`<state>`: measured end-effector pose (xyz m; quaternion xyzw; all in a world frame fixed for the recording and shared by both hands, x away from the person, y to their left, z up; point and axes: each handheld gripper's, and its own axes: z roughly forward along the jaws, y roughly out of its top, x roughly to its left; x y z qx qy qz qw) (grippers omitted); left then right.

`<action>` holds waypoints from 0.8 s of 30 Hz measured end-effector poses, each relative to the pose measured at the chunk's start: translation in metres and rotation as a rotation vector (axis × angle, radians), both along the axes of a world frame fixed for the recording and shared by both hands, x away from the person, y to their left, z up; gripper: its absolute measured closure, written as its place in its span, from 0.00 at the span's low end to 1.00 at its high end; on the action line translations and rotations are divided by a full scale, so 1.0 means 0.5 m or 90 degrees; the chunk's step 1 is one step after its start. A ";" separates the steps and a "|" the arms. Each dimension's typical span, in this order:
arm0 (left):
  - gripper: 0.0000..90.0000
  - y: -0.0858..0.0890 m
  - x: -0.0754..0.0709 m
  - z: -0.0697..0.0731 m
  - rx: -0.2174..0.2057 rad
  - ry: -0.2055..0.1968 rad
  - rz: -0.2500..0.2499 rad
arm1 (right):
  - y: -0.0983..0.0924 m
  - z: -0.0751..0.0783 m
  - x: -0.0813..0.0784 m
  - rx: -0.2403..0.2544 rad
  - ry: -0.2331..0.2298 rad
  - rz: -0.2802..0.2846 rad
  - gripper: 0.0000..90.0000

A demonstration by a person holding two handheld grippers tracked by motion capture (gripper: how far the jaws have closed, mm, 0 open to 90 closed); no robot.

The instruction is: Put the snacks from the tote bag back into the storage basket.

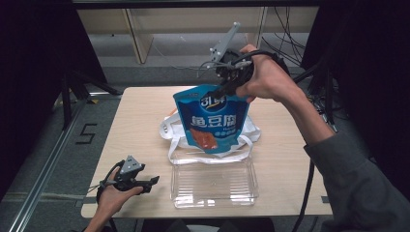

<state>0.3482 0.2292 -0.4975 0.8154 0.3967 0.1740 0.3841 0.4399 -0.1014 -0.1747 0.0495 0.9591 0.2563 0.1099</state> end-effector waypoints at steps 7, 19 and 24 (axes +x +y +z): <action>0.28 -0.004 0.002 -0.002 -0.005 0.001 0.010 | 0.004 -0.031 -0.042 0.005 0.031 0.015 1.00; 0.28 -0.002 0.004 -0.005 0.000 -0.001 0.013 | 0.014 -0.075 -0.071 -0.018 0.023 0.057 1.00; 0.28 -0.002 0.004 -0.004 -0.003 0.004 0.011 | 0.015 -0.097 -0.072 -0.019 0.033 0.065 1.00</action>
